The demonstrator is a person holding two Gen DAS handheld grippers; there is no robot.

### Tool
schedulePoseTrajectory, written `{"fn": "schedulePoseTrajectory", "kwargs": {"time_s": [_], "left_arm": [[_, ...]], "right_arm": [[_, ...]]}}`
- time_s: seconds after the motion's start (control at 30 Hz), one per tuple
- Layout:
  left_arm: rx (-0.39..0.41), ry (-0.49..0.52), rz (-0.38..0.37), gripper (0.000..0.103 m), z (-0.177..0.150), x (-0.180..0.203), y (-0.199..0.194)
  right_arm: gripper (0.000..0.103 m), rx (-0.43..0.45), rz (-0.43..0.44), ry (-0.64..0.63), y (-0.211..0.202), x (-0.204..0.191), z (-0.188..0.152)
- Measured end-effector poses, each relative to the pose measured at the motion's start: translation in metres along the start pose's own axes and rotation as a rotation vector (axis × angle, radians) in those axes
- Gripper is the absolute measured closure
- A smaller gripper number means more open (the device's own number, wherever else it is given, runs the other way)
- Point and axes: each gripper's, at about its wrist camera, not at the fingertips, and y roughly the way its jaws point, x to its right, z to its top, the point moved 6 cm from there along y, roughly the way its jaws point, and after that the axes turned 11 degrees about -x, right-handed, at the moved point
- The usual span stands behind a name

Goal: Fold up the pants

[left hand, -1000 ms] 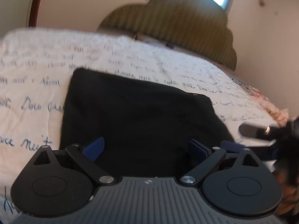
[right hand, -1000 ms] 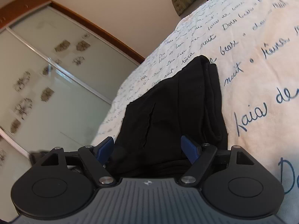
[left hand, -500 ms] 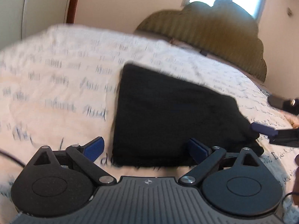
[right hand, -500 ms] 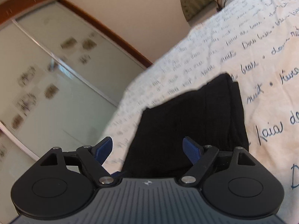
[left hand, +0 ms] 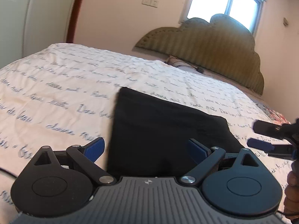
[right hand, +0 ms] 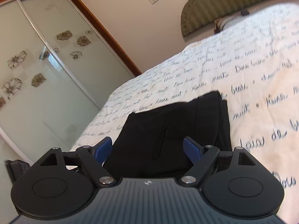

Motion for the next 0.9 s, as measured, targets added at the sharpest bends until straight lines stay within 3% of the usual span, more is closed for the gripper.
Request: {"fn": "schedulePoseTrajectory", "kwargs": {"time_s": [0.1,0.17,0.23,0.3,0.43,0.57,0.7,0.77,0.9], "left_arm": [[-0.069,0.057,0.041,0.007,-0.004,0.015,0.03],[-0.099,0.084,0.075,0.002,-0.013,0.016,0.047],[-0.068,0.108,0.089,0.0,-0.018,0.016,0.051],[-0.072,0.102,0.085,0.0,-0.018,0.016,0.051],[-0.074,0.101,0.082,0.0,-0.017,0.015,0.049],[-0.073,0.105,0.088,0.0,-0.017,0.016,0.049],[-0.067,0.103,0.083,0.0,-0.017,0.015,0.049],[-0.065,0.102,0.082,0.0,-0.017,0.014,0.047],[-0.035,0.088,0.098,0.0,-0.022,0.011,0.03]], "right_arm": [[0.019,0.004,-0.18,-0.052,0.022,0.002,0.001],[0.019,-0.068,-0.268,-0.078,0.044,0.013,-0.01],[0.018,-0.021,-0.285,-0.155,0.046,0.012,-0.02],[0.018,-0.038,-0.301,-0.177,0.046,0.009,-0.023],[0.018,-0.071,-0.28,-0.128,0.041,0.01,-0.01],[0.017,-0.029,-0.263,-0.072,0.035,0.007,0.011],[0.008,-0.115,-0.345,-0.073,0.06,0.023,0.0],[0.008,-0.081,-0.395,-0.177,0.06,0.02,-0.015],[0.007,-0.072,-0.445,-0.16,0.037,0.009,-0.029]]}}
